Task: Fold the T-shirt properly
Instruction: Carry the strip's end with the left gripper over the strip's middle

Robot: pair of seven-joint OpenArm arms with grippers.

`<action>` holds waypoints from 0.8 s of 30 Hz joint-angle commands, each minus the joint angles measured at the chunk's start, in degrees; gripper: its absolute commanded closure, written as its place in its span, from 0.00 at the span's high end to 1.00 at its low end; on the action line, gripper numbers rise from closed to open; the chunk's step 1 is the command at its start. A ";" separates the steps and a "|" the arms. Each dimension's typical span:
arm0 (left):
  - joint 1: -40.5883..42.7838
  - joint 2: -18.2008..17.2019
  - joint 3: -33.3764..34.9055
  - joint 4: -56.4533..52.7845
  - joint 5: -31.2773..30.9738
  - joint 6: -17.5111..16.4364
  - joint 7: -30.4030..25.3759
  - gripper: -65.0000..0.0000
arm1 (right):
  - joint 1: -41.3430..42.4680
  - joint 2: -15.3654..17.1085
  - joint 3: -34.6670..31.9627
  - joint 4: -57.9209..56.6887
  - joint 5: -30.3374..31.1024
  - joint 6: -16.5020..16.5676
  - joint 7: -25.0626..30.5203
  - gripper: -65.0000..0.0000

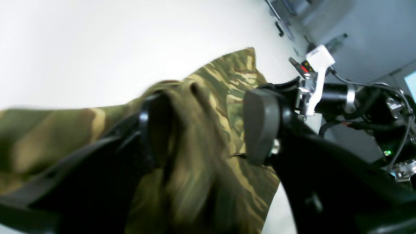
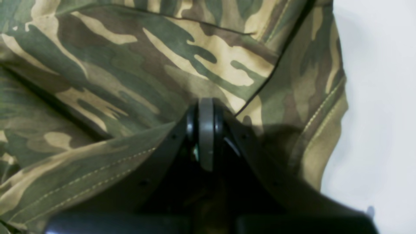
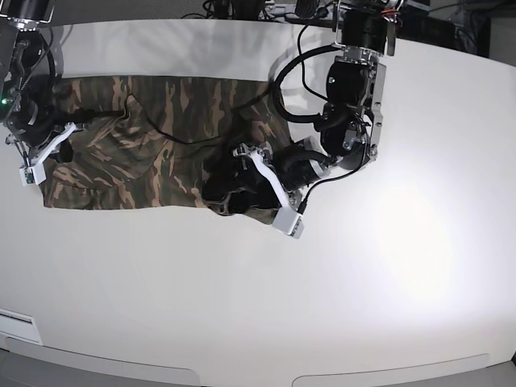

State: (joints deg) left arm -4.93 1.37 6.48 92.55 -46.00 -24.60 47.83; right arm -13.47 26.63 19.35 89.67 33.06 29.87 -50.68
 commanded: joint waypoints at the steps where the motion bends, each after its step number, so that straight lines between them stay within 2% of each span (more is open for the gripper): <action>1: -1.14 0.48 0.94 0.90 -0.28 -1.92 0.02 0.51 | -1.14 -0.15 -0.57 -0.63 -1.33 1.29 -6.86 0.00; 3: -1.09 0.50 2.16 0.76 4.44 -3.45 -0.83 0.51 | -1.09 -0.11 -0.57 -0.52 -1.31 1.29 -6.80 0.00; 4: -0.94 0.55 2.67 0.20 7.48 -3.08 -3.02 0.51 | -1.11 -0.13 -0.57 -0.42 -1.29 1.33 -6.80 0.00; 5: -0.85 0.52 3.32 -0.68 7.67 -1.90 -3.67 0.51 | -1.09 -0.13 -0.57 -0.42 -1.20 1.31 -6.80 0.00; 7: -0.66 0.52 5.09 -2.14 5.84 -0.42 -1.55 0.51 | -1.09 -0.11 -0.57 -0.42 -0.31 1.40 -6.82 0.00; 9: -0.48 0.50 7.19 -3.56 6.14 -2.89 0.00 0.51 | -1.09 -0.11 -0.57 -0.42 0.00 2.25 -6.82 0.00; 11: -0.55 0.52 9.27 -4.22 5.88 -7.04 2.62 0.51 | -1.07 -0.11 -0.57 -0.42 -0.02 2.62 -6.82 0.00; 16: -1.01 0.20 10.75 -0.87 -4.98 -15.40 14.45 0.51 | -0.96 -0.11 -0.57 -0.42 -0.02 2.78 -6.82 0.00; 19: -1.38 -1.40 10.71 1.14 -10.58 -15.40 17.05 0.51 | -0.96 -0.11 -0.57 -0.42 -0.02 2.73 -7.04 0.00; 22: -2.29 -1.84 9.70 1.25 -11.34 -15.40 16.94 0.50 | -0.94 -0.11 -0.57 -0.42 -0.02 2.75 -7.04 0.00; 23: -2.67 -1.81 9.01 1.27 -11.50 -15.40 16.94 0.45 | -0.94 -0.11 -0.57 -0.42 -0.02 2.75 -7.02 0.00; 24: -3.15 -1.81 8.15 1.27 -11.76 -15.40 16.94 0.35 | -0.94 -0.11 -0.57 -0.42 -0.02 2.75 -6.99 0.00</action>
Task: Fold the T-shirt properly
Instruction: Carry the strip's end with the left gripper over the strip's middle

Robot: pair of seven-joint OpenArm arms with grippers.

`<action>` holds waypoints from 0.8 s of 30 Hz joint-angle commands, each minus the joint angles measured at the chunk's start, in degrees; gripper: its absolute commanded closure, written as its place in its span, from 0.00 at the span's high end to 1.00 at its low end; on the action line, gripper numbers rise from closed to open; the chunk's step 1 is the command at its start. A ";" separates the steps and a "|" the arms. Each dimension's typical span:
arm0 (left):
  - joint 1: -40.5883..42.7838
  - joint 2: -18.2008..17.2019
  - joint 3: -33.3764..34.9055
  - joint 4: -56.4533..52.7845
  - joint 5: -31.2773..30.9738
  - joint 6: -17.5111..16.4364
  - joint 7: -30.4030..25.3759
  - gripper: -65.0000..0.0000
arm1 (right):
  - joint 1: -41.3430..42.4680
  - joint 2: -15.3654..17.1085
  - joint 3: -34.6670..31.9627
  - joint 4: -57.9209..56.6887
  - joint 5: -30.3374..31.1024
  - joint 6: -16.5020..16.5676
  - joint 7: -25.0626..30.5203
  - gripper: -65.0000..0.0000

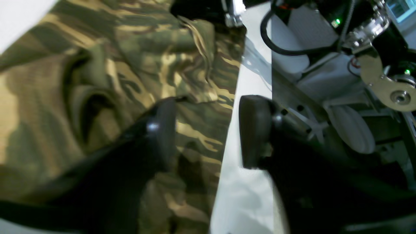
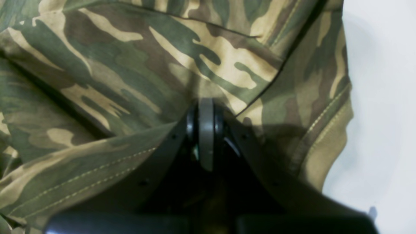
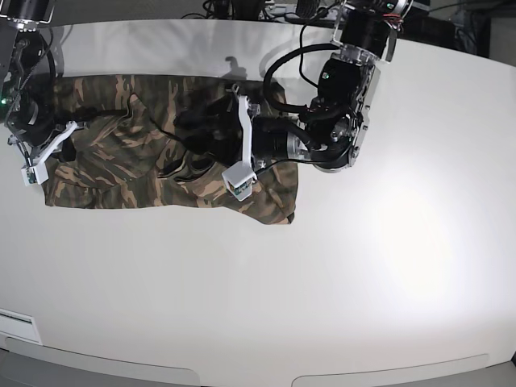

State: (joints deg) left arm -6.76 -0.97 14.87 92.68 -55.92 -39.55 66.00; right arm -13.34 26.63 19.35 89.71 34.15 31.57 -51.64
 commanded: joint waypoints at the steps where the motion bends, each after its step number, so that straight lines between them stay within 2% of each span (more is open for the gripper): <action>1: -1.73 0.52 -1.36 1.16 -1.86 -0.45 -1.25 0.21 | -1.07 -0.11 -0.57 -0.46 -1.09 1.05 -6.03 0.00; 2: -2.08 0.50 -2.73 1.36 -1.84 -0.45 -1.27 0.05 | -1.07 -0.11 -0.57 -0.46 -1.09 1.05 -6.01 0.00; 3: -2.32 0.50 -4.44 1.62 -1.79 -0.45 -1.31 0.00 | -1.09 -0.11 -0.57 -0.46 -1.09 1.05 -6.01 0.00; 6: -2.47 0.39 -10.73 1.88 -1.77 -0.45 -1.07 0.00 | -1.09 -0.11 -0.57 -0.46 -1.11 1.07 -6.03 0.00; 9: -2.47 -1.38 -16.37 1.88 -1.66 -0.45 -0.33 0.00 | -1.07 -0.11 -0.57 -0.46 -1.11 1.05 -6.01 0.00; 12: -2.45 -4.37 -19.43 1.86 1.88 2.43 -0.39 0.00 | -1.07 -0.11 -0.57 -0.46 -1.09 1.05 -5.64 0.00; 16: -1.95 -7.85 -18.69 1.86 4.76 3.54 -0.48 0.00 | -1.07 -0.11 -0.57 -0.46 -1.07 1.03 -4.85 0.00; 18: -1.25 -8.96 -17.57 1.84 7.87 5.18 -1.75 0.00 | -1.09 -0.11 -0.57 -0.46 -1.09 1.03 -4.74 0.00; 21: 0.09 -9.38 -15.23 1.81 12.98 7.56 -3.65 0.00 | -1.07 -0.11 -0.57 -0.46 -1.09 1.03 -4.79 0.00; 24: 1.03 -9.35 -12.44 1.79 15.13 7.67 -6.08 0.00 | -1.05 -0.11 -0.57 -0.46 -1.01 0.98 -4.74 0.00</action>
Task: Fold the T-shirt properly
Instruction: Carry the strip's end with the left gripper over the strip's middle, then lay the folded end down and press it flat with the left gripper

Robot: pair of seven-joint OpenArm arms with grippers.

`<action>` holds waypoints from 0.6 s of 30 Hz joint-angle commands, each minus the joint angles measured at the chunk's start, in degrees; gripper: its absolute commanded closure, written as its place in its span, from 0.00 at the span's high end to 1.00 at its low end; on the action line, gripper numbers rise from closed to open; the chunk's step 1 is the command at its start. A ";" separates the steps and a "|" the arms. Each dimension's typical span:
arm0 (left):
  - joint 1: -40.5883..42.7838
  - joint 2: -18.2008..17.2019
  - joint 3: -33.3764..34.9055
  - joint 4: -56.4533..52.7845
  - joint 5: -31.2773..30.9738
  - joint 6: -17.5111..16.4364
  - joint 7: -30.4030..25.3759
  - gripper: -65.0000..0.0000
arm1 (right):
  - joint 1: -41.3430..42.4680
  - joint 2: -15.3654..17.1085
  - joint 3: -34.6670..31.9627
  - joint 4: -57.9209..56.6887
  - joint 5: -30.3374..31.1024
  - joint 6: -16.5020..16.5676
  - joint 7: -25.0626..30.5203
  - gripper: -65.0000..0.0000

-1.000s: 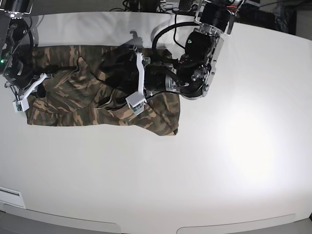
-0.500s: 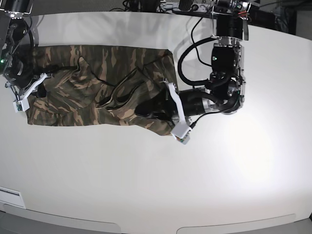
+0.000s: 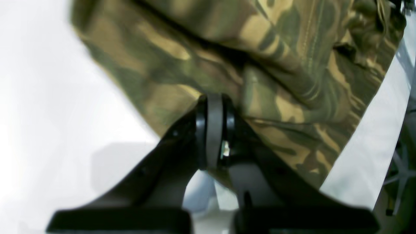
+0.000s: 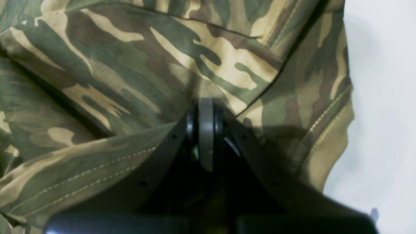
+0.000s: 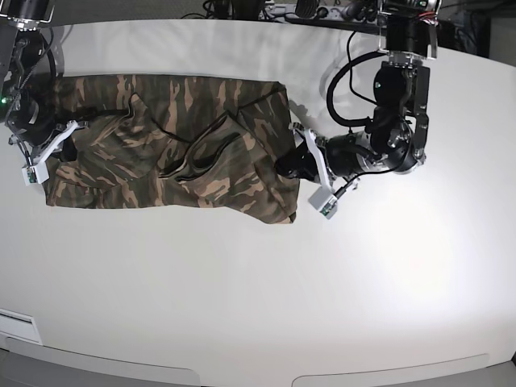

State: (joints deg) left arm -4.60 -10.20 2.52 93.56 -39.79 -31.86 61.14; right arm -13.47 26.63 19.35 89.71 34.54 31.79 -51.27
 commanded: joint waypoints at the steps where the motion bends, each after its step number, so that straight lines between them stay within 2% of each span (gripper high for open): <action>1: -0.96 -0.13 0.92 0.92 -0.28 -0.04 -2.40 0.00 | -0.94 -0.11 -0.57 -0.46 -1.25 0.76 -5.11 0.00; 12: -1.18 0.11 9.94 0.87 8.52 0.02 -16.11 0.00 | -0.96 -0.11 -0.57 -0.46 -1.27 0.79 -5.38 0.00; 18: -2.29 3.65 9.94 0.61 14.67 0.00 -23.87 0.00 | -0.98 -0.11 -0.57 -0.46 -1.29 0.59 -5.40 0.00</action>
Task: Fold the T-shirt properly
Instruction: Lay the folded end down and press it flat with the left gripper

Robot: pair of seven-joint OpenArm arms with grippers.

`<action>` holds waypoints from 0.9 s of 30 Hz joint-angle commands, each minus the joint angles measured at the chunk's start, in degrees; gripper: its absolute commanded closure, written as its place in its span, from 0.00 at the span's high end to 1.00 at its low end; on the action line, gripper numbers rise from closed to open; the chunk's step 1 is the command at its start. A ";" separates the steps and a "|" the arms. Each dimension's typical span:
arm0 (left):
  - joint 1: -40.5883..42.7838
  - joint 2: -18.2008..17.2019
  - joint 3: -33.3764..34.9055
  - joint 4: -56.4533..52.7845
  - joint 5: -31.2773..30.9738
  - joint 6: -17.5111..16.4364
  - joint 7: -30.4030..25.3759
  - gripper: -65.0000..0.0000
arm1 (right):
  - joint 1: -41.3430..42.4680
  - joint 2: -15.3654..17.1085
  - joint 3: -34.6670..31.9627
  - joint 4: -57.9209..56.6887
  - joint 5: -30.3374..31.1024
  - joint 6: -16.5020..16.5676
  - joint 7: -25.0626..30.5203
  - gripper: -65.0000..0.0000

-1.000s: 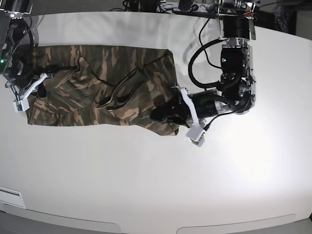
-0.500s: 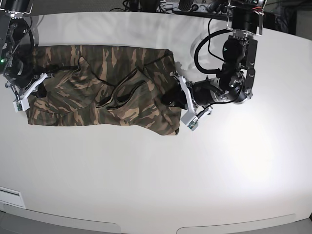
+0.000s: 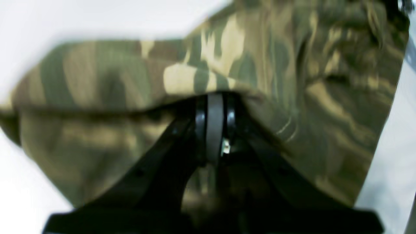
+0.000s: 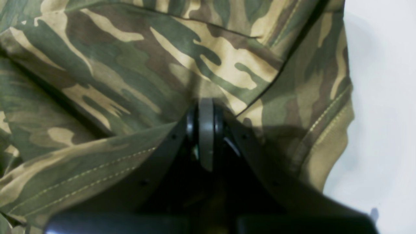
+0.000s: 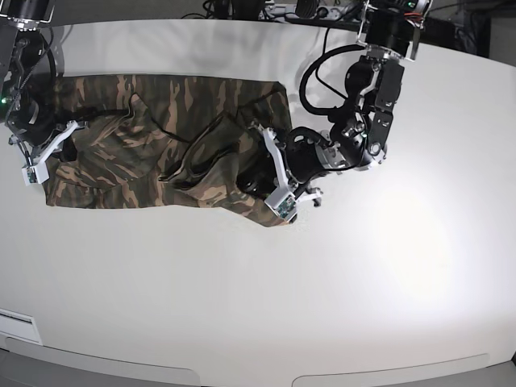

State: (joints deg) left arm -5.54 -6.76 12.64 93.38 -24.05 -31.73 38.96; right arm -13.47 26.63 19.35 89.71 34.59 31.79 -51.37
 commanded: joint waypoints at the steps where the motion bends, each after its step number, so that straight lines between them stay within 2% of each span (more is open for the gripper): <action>1: -1.99 1.01 -0.17 0.04 0.17 -0.13 -3.39 0.00 | -0.96 -0.11 -0.57 -0.46 -1.33 0.61 -5.31 0.00; 6: -8.00 4.63 -0.17 -9.88 5.64 0.13 -11.78 0.00 | -0.96 -0.11 -0.57 -0.46 -1.33 0.63 -5.29 0.00; 9: -12.79 6.01 -0.22 -16.41 6.54 1.38 -11.41 0.00 | -0.96 -0.11 -0.57 -0.46 -1.33 0.61 -5.29 0.00; 16: -16.17 5.86 -0.33 -13.25 -2.27 1.31 8.07 0.00 | -0.98 -0.13 -0.57 -0.46 -1.31 0.61 -5.29 0.00; 19: -15.87 5.81 -0.33 -11.80 -9.90 -2.62 15.61 0.00 | -0.96 -0.11 -0.57 -0.46 -1.31 0.61 -5.27 0.00; 23: -14.73 5.81 -0.33 -11.78 -23.41 -7.87 26.49 0.00 | -0.96 -0.11 -0.57 -0.46 -1.33 0.61 -5.29 0.00; 27: -14.12 5.81 -0.33 -11.78 -35.39 -8.27 34.27 0.00 | -0.96 -0.11 -0.57 -0.46 -1.33 0.63 -5.29 0.00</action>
State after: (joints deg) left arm -18.02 -1.28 12.43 80.62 -57.67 -39.48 74.11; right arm -13.47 26.63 19.35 89.71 34.57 31.77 -51.27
